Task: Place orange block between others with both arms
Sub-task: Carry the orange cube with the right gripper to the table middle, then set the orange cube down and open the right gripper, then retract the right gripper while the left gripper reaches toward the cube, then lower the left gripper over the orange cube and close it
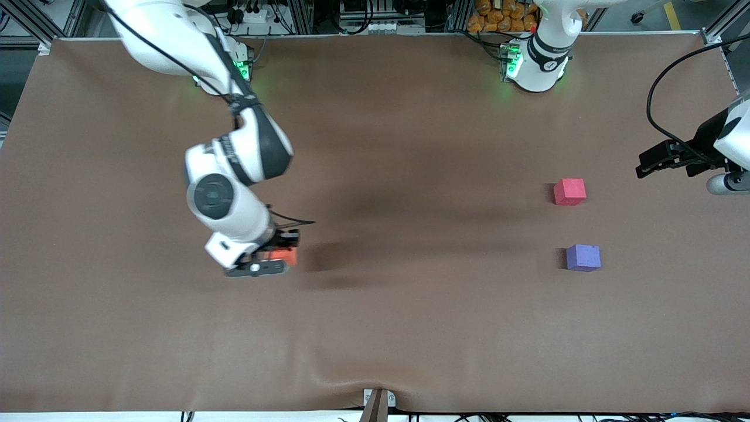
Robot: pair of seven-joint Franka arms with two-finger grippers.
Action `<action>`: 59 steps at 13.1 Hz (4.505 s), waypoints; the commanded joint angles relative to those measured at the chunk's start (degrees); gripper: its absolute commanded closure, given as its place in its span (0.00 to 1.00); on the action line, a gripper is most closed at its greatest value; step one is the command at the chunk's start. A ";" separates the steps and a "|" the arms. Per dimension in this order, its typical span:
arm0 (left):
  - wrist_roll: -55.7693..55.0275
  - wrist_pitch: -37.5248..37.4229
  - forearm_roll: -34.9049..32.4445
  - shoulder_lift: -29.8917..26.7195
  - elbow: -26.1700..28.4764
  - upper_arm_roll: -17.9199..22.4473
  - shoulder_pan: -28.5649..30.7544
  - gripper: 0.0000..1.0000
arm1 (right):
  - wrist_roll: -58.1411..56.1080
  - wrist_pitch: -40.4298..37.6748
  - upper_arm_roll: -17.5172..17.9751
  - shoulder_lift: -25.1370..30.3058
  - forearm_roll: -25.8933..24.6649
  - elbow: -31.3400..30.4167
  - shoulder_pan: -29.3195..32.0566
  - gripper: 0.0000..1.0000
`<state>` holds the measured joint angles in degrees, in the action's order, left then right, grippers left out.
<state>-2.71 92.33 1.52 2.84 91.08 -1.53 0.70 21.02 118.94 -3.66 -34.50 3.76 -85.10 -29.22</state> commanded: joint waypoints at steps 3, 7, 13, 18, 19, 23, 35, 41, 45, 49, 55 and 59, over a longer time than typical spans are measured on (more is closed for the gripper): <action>-0.02 -0.93 0.68 0.59 -1.17 -0.14 0.35 0.00 | 10.16 1.82 -0.65 -4.87 0.46 2.83 -5.58 1.00; -0.02 -0.93 0.76 0.85 -1.26 -0.23 0.26 0.00 | 12.28 4.81 -0.38 -7.69 2.21 2.83 -9.09 1.00; -0.02 -0.93 1.12 1.47 -1.26 -0.23 0.35 0.00 | 13.70 4.90 0.23 -11.55 10.66 4.24 -12.35 1.00; 0.07 -0.93 1.20 1.73 -1.35 -0.23 0.35 0.00 | 13.96 5.16 0.23 -12.08 10.48 4.24 -12.62 0.17; 0.07 -0.93 1.20 1.73 -1.44 -0.23 0.35 0.00 | 13.87 6.29 0.14 -12.08 10.05 4.15 -13.05 0.00; -0.02 -0.93 1.29 1.82 -1.35 -0.23 0.35 0.00 | 13.43 6.57 -0.29 -9.63 10.13 4.15 -12.54 0.00; -7.73 -0.84 1.11 6.73 -6.35 -0.93 -7.29 0.00 | -12.01 -7.23 -1.00 3.73 9.95 1.17 14.51 0.00; -20.13 -0.84 1.20 15.51 -13.98 -0.93 -17.83 0.00 | -24.79 -4.86 -1.00 10.31 4.71 -7.44 26.13 0.00; -25.05 0.65 1.20 22.90 -19.27 -0.67 -23.37 0.00 | -32.69 -3.80 -1.00 16.37 -0.15 -12.01 30.35 0.00; -28.76 7.50 1.20 28.18 -19.63 -0.67 -27.85 0.00 | -35.17 -6.07 -1.00 21.21 -2.35 -12.20 31.77 0.00; -36.57 13.55 1.38 34.42 -22.09 -0.14 -35.76 0.00 | -34.29 -15.03 -1.53 29.39 -2.61 -11.85 32.38 0.00; -38.25 20.32 1.47 38.02 -22.09 -0.84 -38.41 0.00 | -28.95 -19.35 -1.18 31.42 -2.62 -10.88 31.77 0.00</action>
<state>-40.30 110.48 1.96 38.32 71.28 -2.65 -36.89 -11.21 100.67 -5.85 -4.92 2.22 -94.55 2.29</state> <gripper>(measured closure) 0.000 0.000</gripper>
